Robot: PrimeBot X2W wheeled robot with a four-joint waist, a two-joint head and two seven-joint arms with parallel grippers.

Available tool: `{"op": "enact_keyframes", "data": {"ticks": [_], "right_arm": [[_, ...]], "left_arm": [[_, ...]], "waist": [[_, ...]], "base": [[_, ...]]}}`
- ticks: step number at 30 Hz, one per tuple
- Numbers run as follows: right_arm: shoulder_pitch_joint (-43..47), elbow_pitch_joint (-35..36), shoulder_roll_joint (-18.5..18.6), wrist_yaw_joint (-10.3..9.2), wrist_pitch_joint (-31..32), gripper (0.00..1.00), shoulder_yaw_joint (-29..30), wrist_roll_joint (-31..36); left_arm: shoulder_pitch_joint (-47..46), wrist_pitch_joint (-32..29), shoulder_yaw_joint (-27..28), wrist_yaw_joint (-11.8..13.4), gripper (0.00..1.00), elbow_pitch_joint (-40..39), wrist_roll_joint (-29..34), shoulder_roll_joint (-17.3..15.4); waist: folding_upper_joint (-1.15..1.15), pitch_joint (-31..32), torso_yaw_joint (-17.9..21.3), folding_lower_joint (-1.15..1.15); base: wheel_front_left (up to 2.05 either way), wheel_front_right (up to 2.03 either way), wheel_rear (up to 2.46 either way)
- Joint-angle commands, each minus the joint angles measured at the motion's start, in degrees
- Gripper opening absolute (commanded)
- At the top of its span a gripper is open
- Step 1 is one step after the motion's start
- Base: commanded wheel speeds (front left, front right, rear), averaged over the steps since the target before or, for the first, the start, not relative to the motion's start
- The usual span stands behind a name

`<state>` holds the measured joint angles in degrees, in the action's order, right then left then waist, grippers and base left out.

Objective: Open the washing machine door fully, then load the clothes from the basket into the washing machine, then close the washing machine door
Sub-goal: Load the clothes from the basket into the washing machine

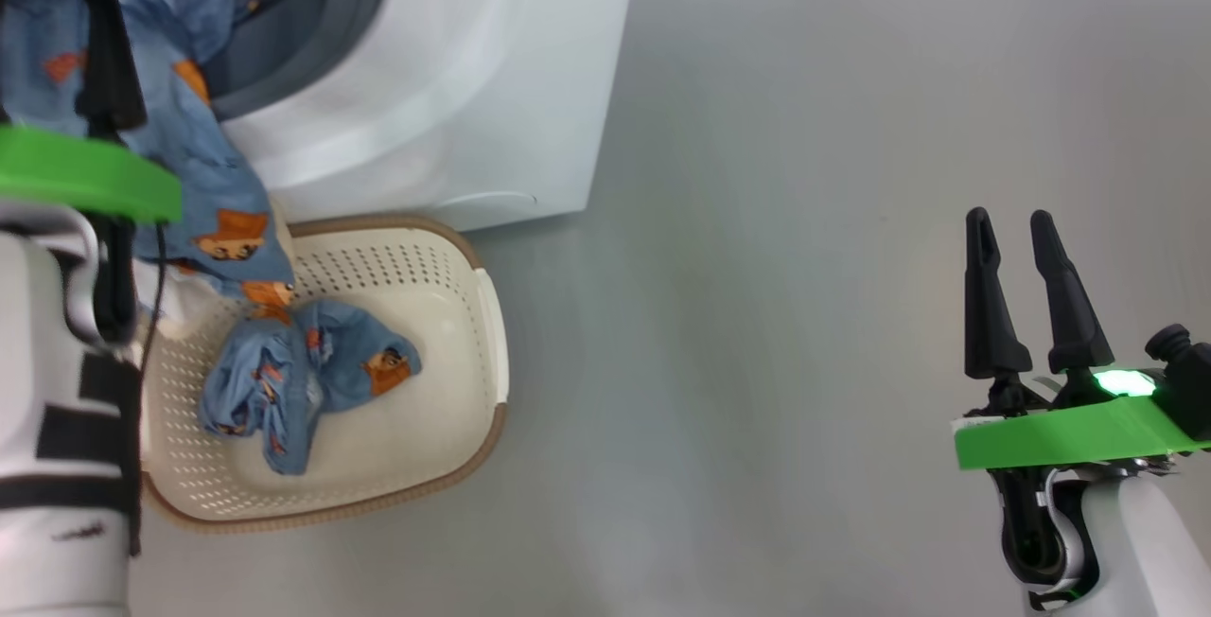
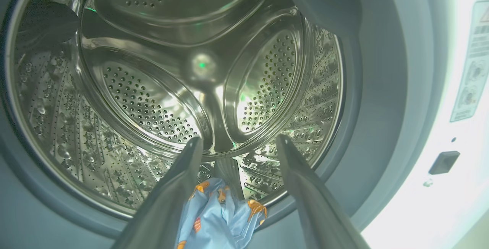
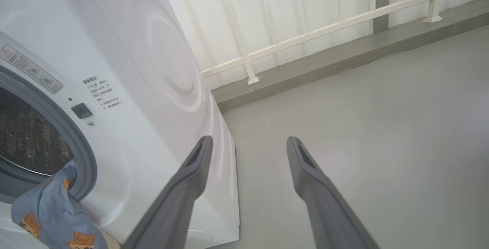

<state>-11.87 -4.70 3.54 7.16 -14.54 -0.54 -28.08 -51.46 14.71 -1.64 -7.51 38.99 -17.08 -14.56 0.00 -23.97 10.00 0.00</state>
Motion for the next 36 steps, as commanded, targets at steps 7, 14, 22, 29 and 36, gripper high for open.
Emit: {"op": "enact_keyframes", "data": {"ticks": [7,14,22,29,36], "right_arm": [[2.3,0.7,2.4,0.33,-0.5,1.0,-1.1,0.7],[4.3,0.6,3.8,0.33,-0.5,1.0,0.1,0.5],[6.6,0.2,5.0,0.33,-0.5,1.0,0.5,0.2],[9.1,0.2,5.8,0.33,-0.5,1.0,1.4,-0.1],[11.4,0.3,6.8,0.33,-0.5,1.0,2.1,-0.3]], "left_arm": [[7.1,0.3,2.8,0.0,1.0,-3.9,1.0,-0.6],[14.7,0.3,4.7,0.0,1.0,-6.8,0.1,1.3],[23.3,0.3,5.1,0.0,1.0,-10.1,-0.6,1.3],[30.8,0.3,6.4,0.0,1.0,-13.8,-0.3,1.5],[37.0,0.3,6.9,0.0,1.0,-17.6,-0.5,1.8]], "waist": [[0.0,4.9,-2.9,0.0],[0.0,8.3,-5.3,0.0],[0.0,12.0,-7.3,0.0],[0.0,15.3,-8.7,0.0],[0.0,16.9,-9.7,0.0]], "base": [[0.0,0.0,0.0],[0.0,0.0,0.0],[0.0,0.0,0.0],[0.0,0.0,0.0],[0.0,0.0,0.0]]}}
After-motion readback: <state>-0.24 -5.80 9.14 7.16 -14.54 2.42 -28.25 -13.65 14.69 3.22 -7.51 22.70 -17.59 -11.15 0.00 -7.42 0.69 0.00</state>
